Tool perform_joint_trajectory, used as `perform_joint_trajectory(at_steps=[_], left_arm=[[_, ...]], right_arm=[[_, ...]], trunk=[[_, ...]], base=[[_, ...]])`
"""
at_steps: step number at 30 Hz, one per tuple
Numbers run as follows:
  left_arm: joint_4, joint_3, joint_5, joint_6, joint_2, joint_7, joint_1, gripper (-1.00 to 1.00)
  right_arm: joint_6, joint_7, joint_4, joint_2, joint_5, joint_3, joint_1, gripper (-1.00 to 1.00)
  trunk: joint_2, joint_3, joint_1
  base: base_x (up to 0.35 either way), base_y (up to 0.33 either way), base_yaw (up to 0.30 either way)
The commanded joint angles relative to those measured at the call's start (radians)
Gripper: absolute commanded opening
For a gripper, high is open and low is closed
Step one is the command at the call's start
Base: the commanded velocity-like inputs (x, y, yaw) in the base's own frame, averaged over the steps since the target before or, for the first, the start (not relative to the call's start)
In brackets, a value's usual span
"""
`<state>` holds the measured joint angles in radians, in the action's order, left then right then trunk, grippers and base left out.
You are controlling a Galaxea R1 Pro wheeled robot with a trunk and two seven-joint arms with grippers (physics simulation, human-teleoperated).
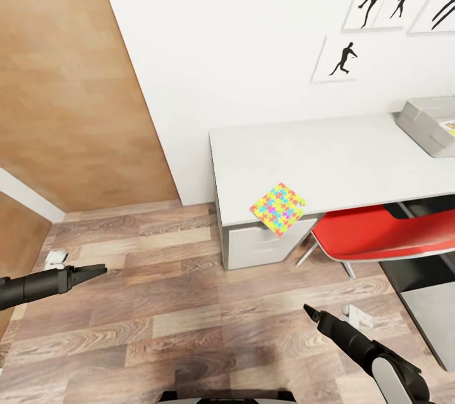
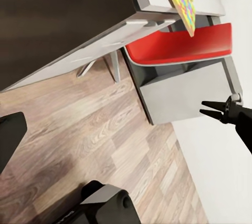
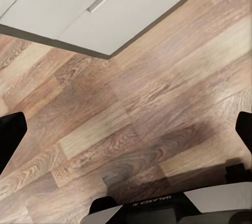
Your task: Put all the toys in the child's room - the three board games (two on the bed and one on the table), the two jigsaw puzzles on the table, and the tennis ball on the table - inside the toy box on the table in the child's room.
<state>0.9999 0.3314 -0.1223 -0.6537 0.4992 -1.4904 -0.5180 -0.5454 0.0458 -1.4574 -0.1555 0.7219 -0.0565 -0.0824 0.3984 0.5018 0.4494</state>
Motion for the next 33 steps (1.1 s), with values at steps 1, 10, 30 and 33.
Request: perform_joint_trajectory(at_steps=[1,10,30,33], left_arm=[[0.0,-0.001,0.0,-0.011,0.0,-0.003,0.0,1.0],[0.0,-0.003,0.0,-0.01,-0.001,-0.002,0.0,1.0],[0.0,-0.001,0.027,-0.001,-0.005,-0.001,0.0,1.0],[0.0,-0.001,0.027,-0.001,-0.005,-0.001,0.0,1.0]], right_arm=[[-0.004,0.005,-0.001,0.0,0.007,0.0,0.0,1.0],[-0.003,0.005,-0.001,0.002,0.004,-0.001,0.0,1.0],[-0.002,0.006,-0.006,0.002,0.007,-0.005,0.0,1.0],[0.012,0.005,-0.006,0.002,0.007,-0.006,0.0,1.0]], trunk=[[0.002,0.0,0.001],[0.002,-0.008,0.001],[0.002,-0.008,0.001],[0.002,-0.008,0.001]], base=[[0.0,0.0,0.0],[0.0,0.0,0.0],[0.0,0.0,0.0],[0.0,-0.005,0.0]])
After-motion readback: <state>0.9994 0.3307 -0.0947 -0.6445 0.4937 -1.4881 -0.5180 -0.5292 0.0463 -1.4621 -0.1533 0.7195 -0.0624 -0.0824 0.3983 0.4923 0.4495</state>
